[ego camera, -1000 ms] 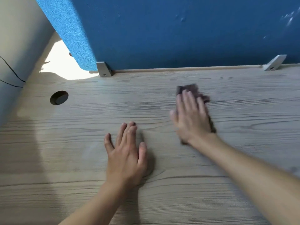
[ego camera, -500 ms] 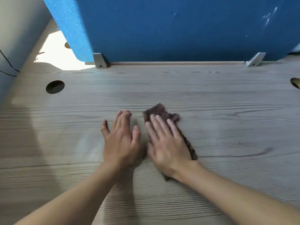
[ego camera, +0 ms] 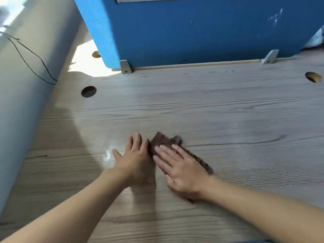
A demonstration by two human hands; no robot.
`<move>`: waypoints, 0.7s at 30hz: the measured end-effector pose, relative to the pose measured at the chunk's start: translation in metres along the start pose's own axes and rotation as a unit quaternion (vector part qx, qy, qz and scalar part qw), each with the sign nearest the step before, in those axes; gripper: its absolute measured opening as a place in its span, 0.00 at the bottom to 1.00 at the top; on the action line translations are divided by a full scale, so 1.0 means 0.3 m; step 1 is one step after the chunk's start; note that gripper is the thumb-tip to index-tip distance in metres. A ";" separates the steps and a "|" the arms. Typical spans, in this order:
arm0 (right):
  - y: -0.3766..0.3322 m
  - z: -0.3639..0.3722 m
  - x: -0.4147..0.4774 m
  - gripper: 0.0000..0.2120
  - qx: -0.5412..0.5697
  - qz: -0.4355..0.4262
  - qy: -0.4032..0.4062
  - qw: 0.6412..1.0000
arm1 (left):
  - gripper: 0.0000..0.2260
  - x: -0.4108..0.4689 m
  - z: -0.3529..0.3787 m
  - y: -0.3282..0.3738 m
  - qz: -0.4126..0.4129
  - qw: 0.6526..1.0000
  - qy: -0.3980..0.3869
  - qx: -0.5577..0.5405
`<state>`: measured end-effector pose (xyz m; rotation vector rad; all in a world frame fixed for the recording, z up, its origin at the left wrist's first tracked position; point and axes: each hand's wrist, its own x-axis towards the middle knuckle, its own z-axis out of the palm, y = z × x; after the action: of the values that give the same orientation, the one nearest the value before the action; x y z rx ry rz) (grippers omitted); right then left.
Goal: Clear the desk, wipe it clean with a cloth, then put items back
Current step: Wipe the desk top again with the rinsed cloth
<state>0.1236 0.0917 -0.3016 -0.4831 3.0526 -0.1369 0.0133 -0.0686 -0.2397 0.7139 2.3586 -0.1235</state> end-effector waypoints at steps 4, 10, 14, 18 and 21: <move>0.261 -0.016 -0.025 0.30 -0.020 0.068 0.026 0.997 | 0.62 0.008 0.029 -0.025 -0.009 0.999 0.032 -0.009; 0.016 0.019 -0.063 0.32 -0.008 0.212 0.066 0.975 | 0.62 0.012 0.030 -0.025 -0.018 0.999 0.040 -0.014; -0.019 0.010 -0.150 0.30 0.009 -0.089 0.001 0.996 | 0.62 0.009 0.036 -0.022 -0.020 0.999 0.043 -0.015; 0.276 -0.005 -0.188 0.30 -0.015 0.134 0.042 0.990 | 0.63 0.018 0.044 -0.026 -0.025 0.999 0.042 -0.020; 0.194 0.002 -0.194 0.32 -0.018 0.294 0.078 0.952 | 0.62 0.014 0.038 -0.026 -0.026 0.998 0.045 -0.020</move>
<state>0.1610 0.1650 -0.3059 0.4669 3.1935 -0.0938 0.0130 -0.0762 -0.2519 0.6513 2.4595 -0.0674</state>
